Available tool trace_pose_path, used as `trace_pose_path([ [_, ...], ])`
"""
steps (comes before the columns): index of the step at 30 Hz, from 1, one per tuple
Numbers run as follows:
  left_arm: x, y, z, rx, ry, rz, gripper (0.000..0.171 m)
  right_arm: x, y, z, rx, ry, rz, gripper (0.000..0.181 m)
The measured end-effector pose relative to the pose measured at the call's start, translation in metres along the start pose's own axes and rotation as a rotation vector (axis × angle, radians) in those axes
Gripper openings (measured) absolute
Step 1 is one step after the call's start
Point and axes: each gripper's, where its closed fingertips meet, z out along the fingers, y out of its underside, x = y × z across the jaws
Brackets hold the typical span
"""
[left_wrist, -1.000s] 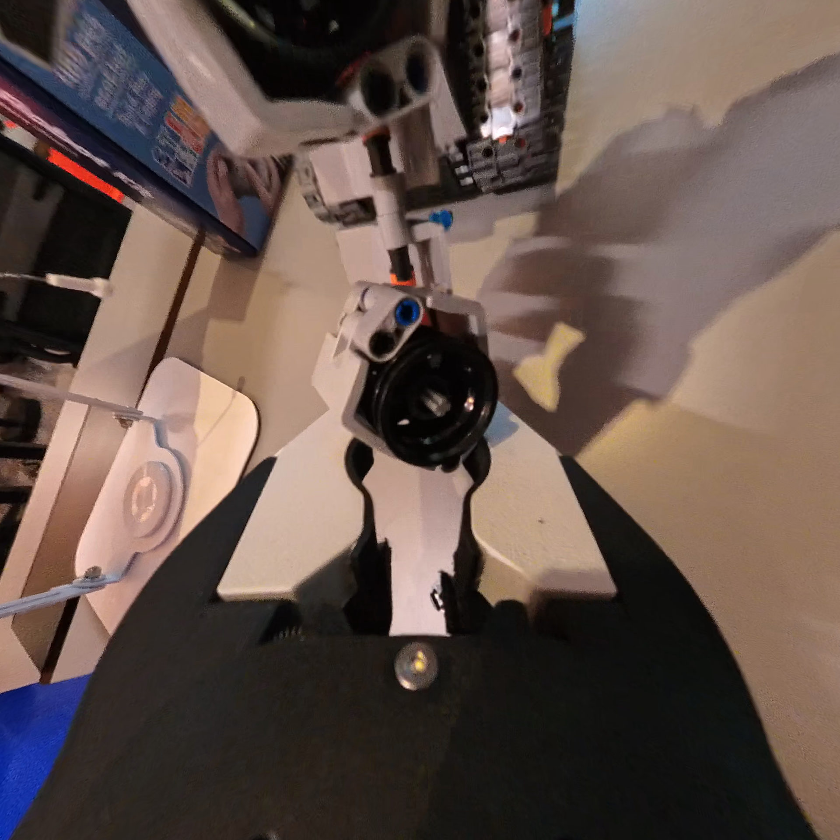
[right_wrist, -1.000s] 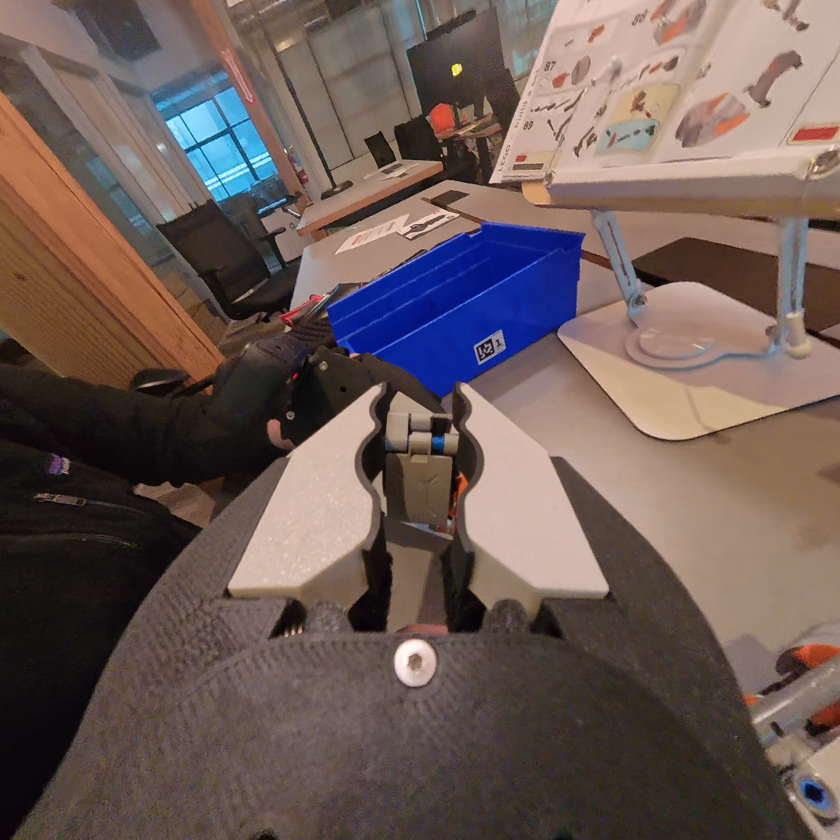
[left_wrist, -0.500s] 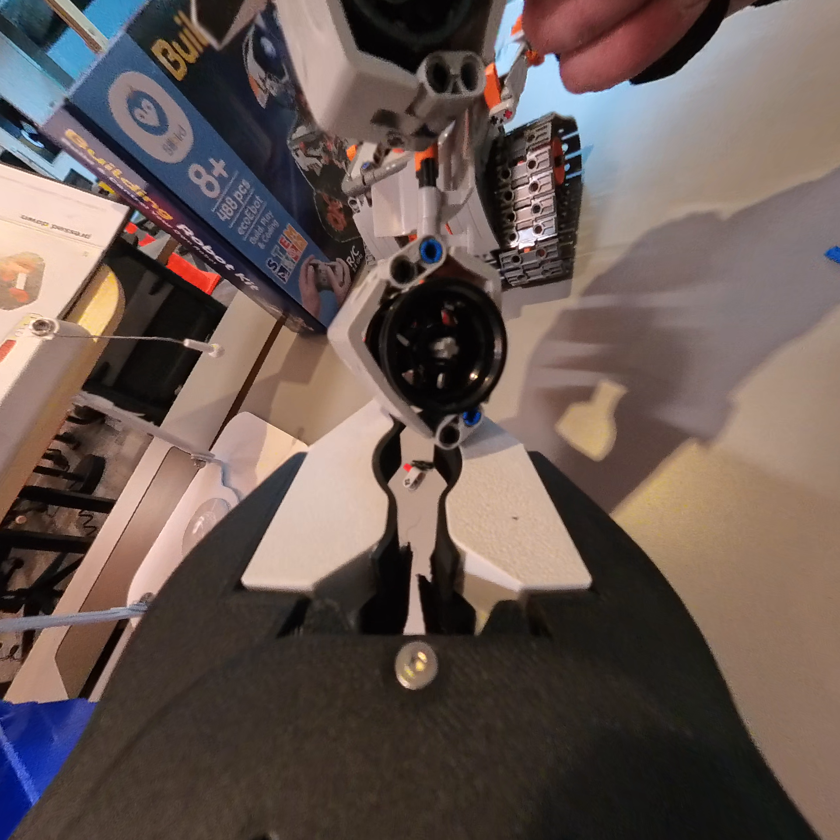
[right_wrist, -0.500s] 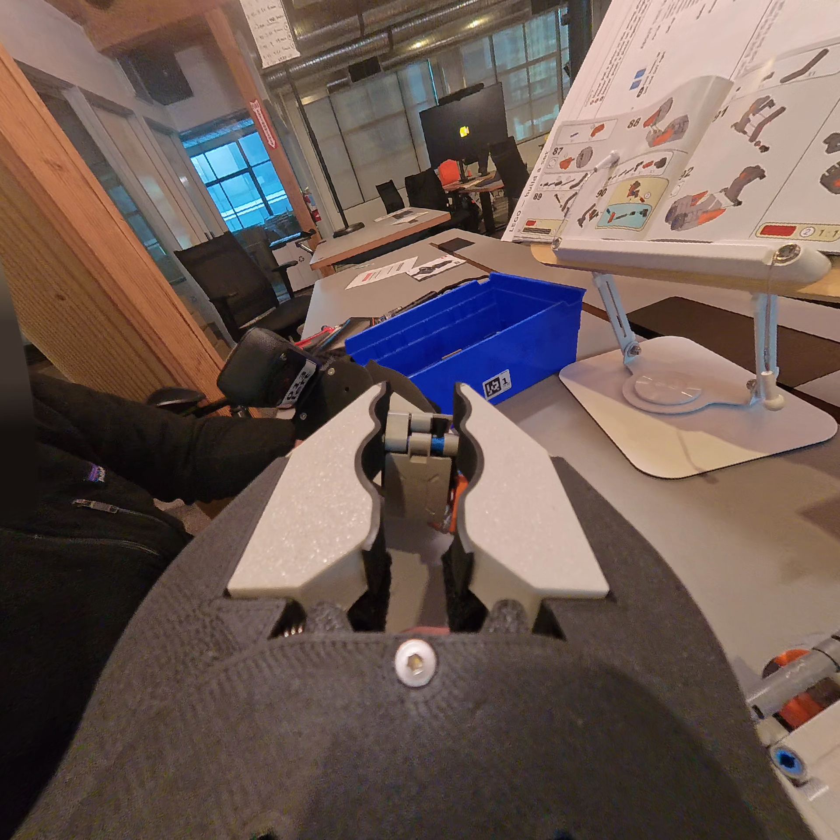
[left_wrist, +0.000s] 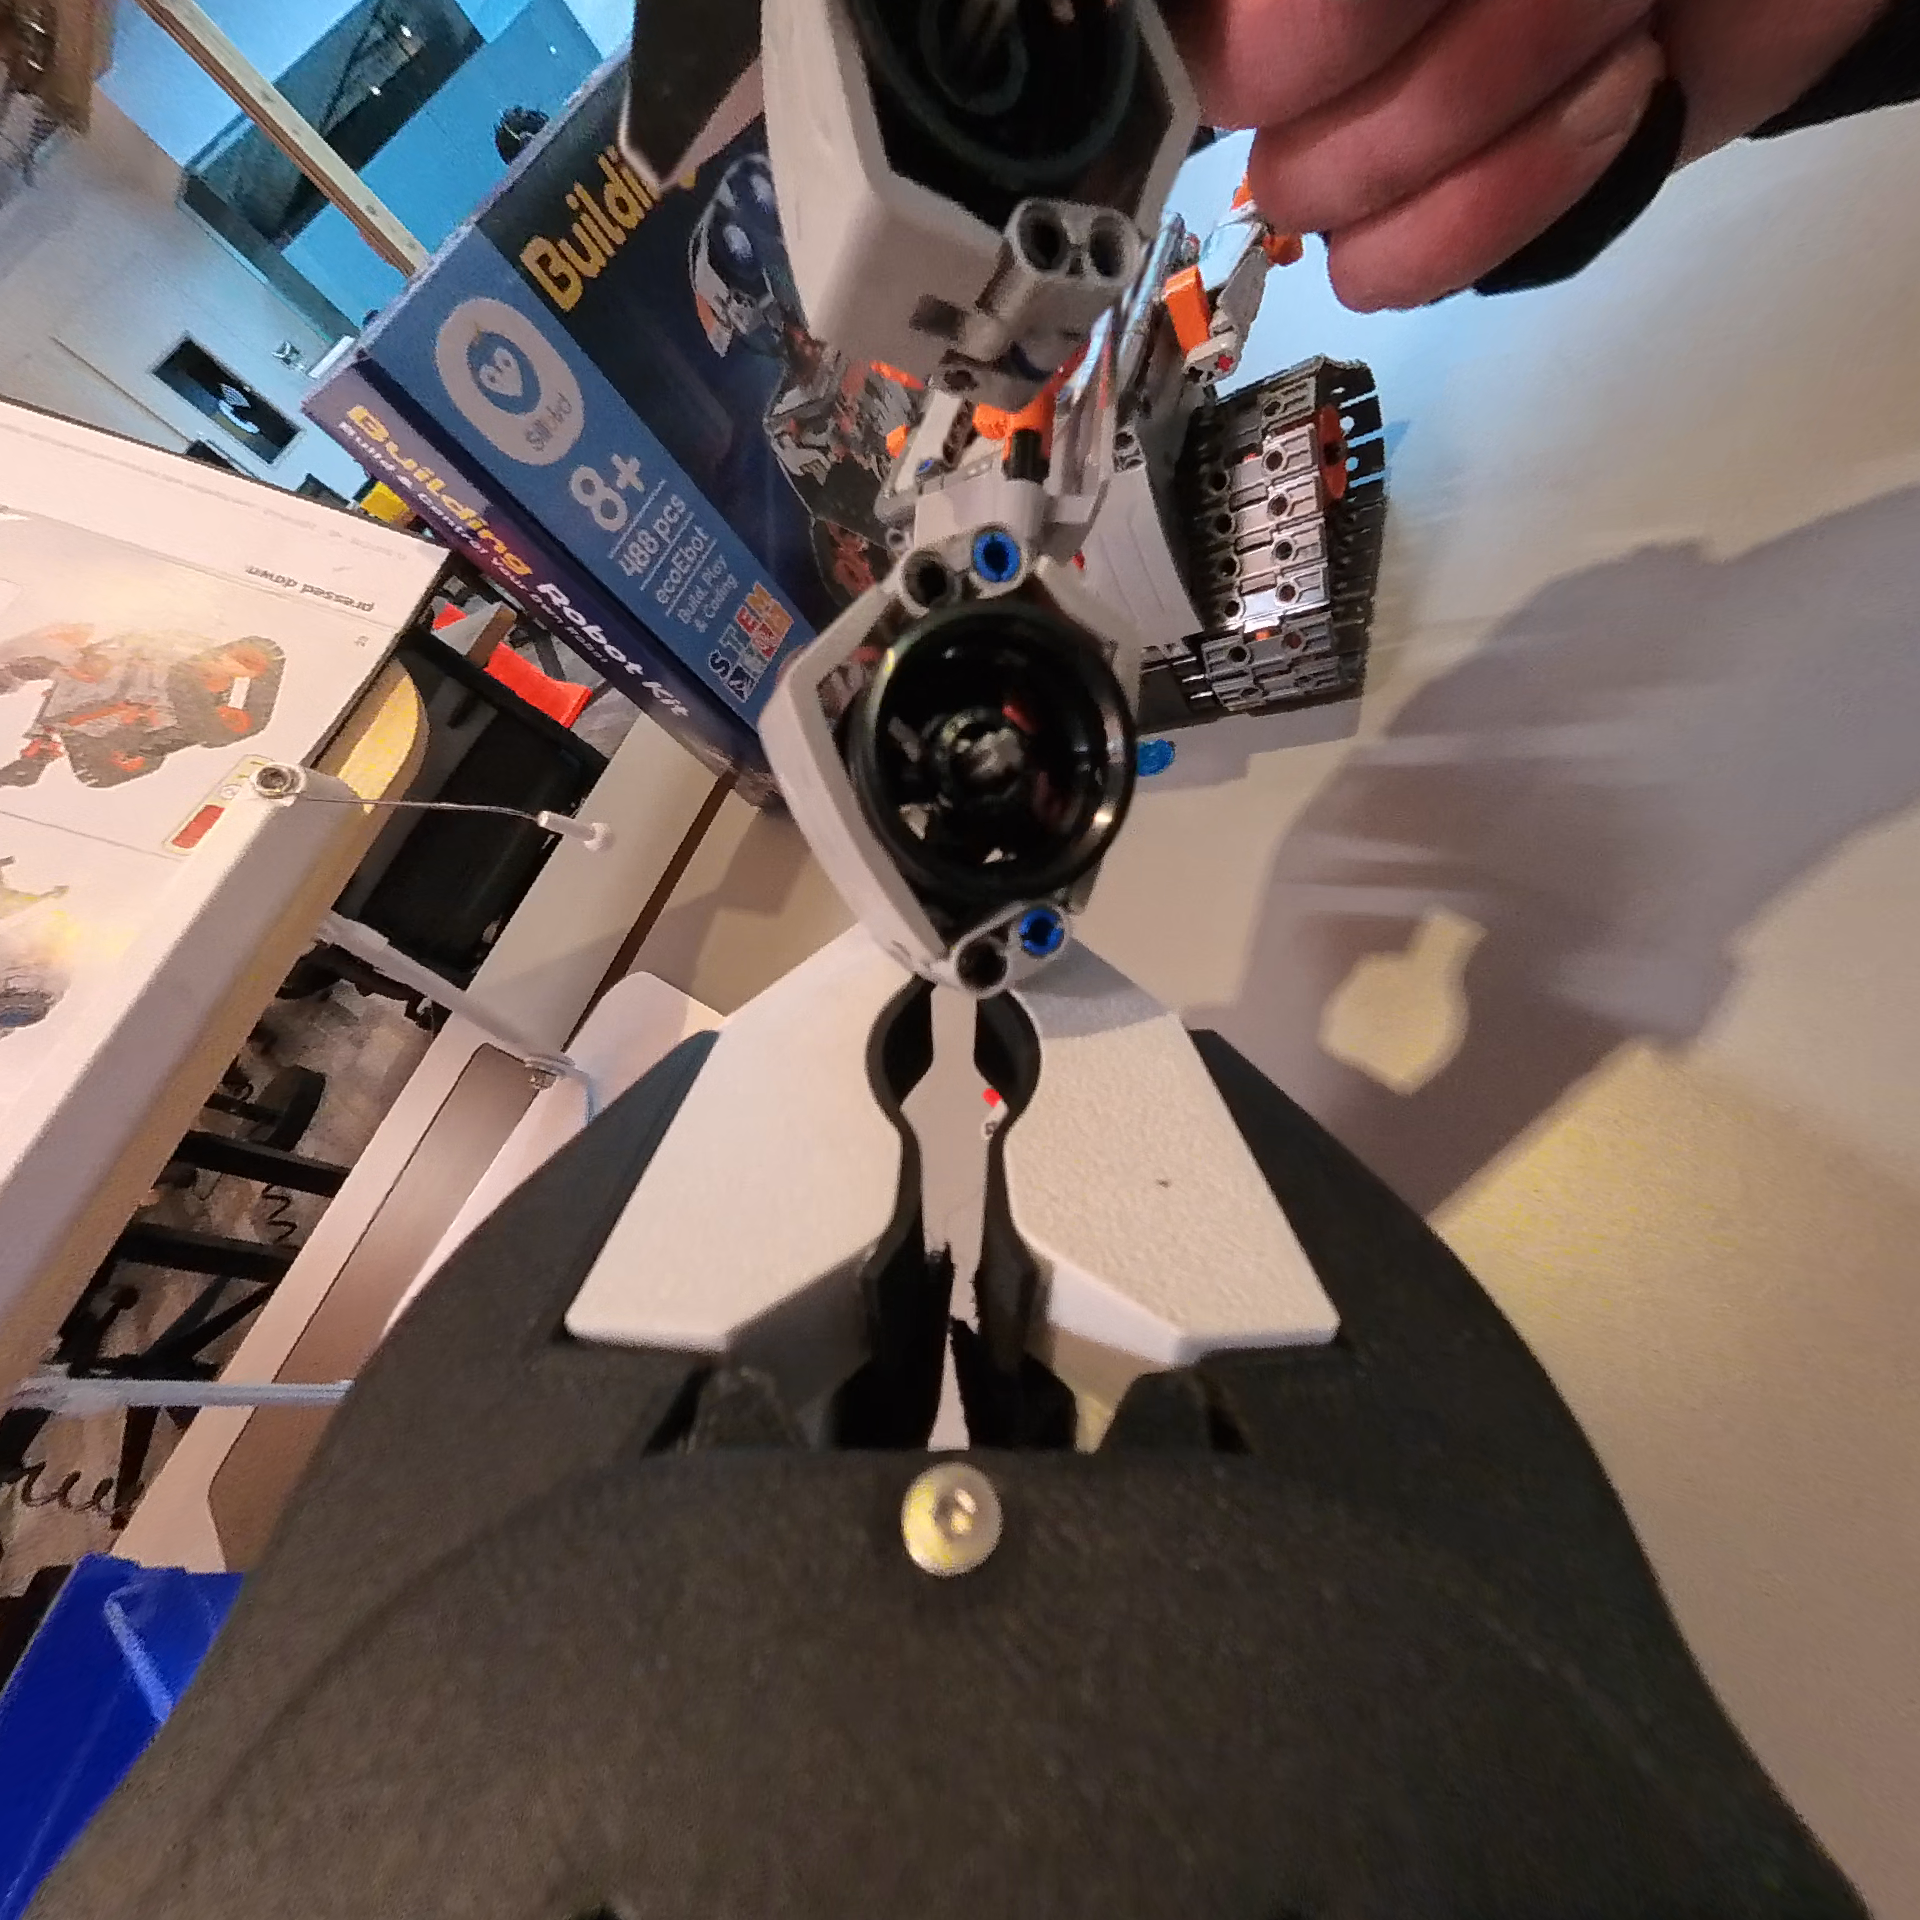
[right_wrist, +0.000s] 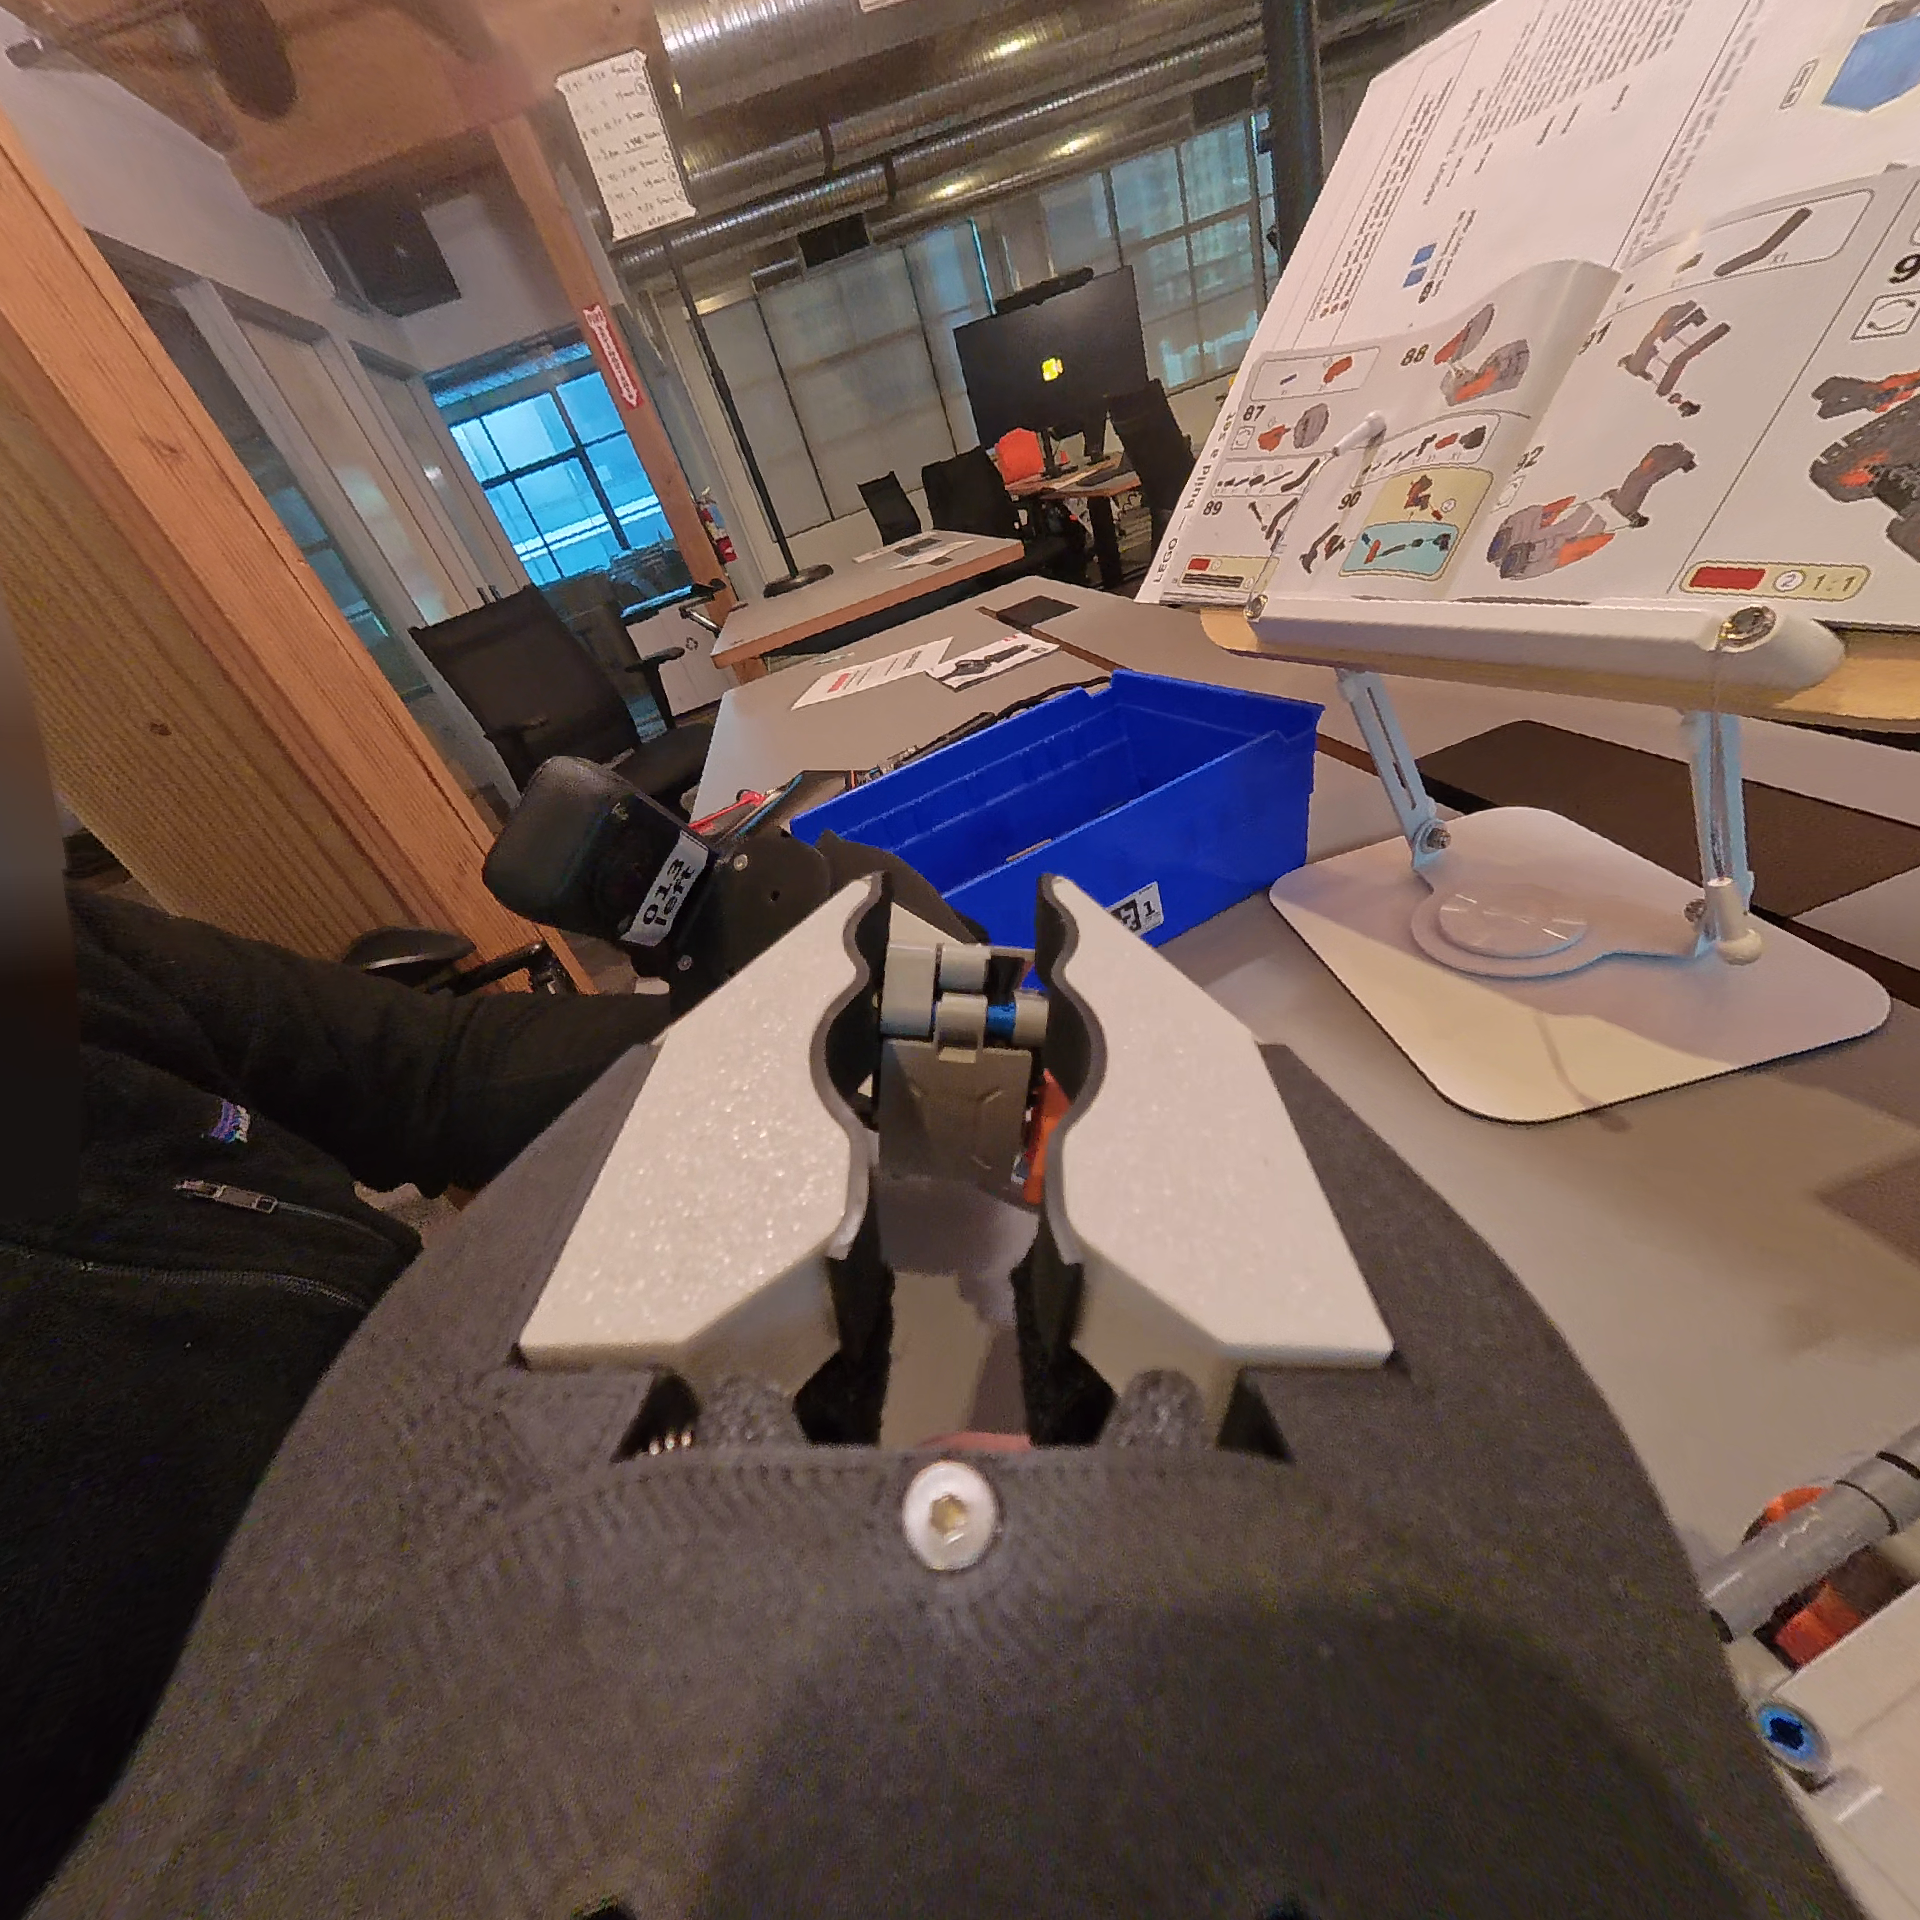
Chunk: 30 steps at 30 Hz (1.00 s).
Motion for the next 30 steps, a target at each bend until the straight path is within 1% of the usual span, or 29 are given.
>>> trace_pose_path([
  [3,-0.002,-0.005,-0.003,0.031,-0.009,-0.011,0.000,0.002,0.000,0.001,0.005,0.019,-0.006,0.028],
  [5,-0.005,-0.005,-0.004,0.028,-0.023,-0.001,0.000,0.004,0.000,0.001,0.011,0.029,-0.006,0.029],
  [6,-0.005,-0.005,-0.004,0.032,-0.024,-0.002,0.000,0.003,-0.001,0.001,0.019,0.021,-0.005,0.023],
  [7,-0.005,-0.006,-0.004,0.036,-0.016,-0.011,0.000,0.003,-0.001,0.001,0.023,0.014,-0.003,0.012],
  [8,-0.004,-0.006,-0.004,0.042,-0.010,-0.020,0.000,0.005,0.001,0.002,0.019,0.015,0.003,0.009],
  [11,-0.002,-0.004,-0.002,0.030,-0.004,-0.013,0.000,0.010,0.010,0.005,-0.019,0.018,0.033,0.008],
  [13,-0.002,-0.003,-0.002,0.024,0.001,-0.012,0.000,0.011,0.011,0.005,-0.026,0.023,0.029,0.008],
  [17,0.001,0.004,-0.001,-0.016,0.049,-0.030,0.000,0.015,0.005,-0.005,-0.021,0.061,-0.004,0.009],
  [19,0.009,0.005,-0.002,-0.029,0.122,-0.054,0.000,0.018,0.003,-0.010,-0.024,0.082,-0.016,0.009],
  [20,0.013,0.006,-0.004,-0.043,0.158,-0.067,0.003,0.020,0.005,-0.012,-0.042,0.091,-0.023,0.010],
  [22,0.027,0.005,-0.009,-0.059,0.267,-0.099,0.030,0.024,0.011,-0.014,-0.086,0.110,-0.038,0.014],
  [24,0.048,0.012,-0.012,-0.125,0.396,-0.125,0.050,0.026,0.016,-0.014,-0.119,0.122,-0.052,0.015],
  [28,0.077,0.030,0.000,-0.229,0.499,-0.157,0.093,0.029,0.034,-0.010,-0.221,0.142,-0.084,0.020],
  [29,0.085,0.032,0.004,-0.249,0.521,-0.186,0.101,0.029,0.038,-0.009,-0.248,0.147,-0.094,0.022],
  [30,0.091,0.034,0.009,-0.263,0.539,-0.209,0.105,0.030,0.042,-0.007,-0.264,0.149,-0.101,0.022],
])
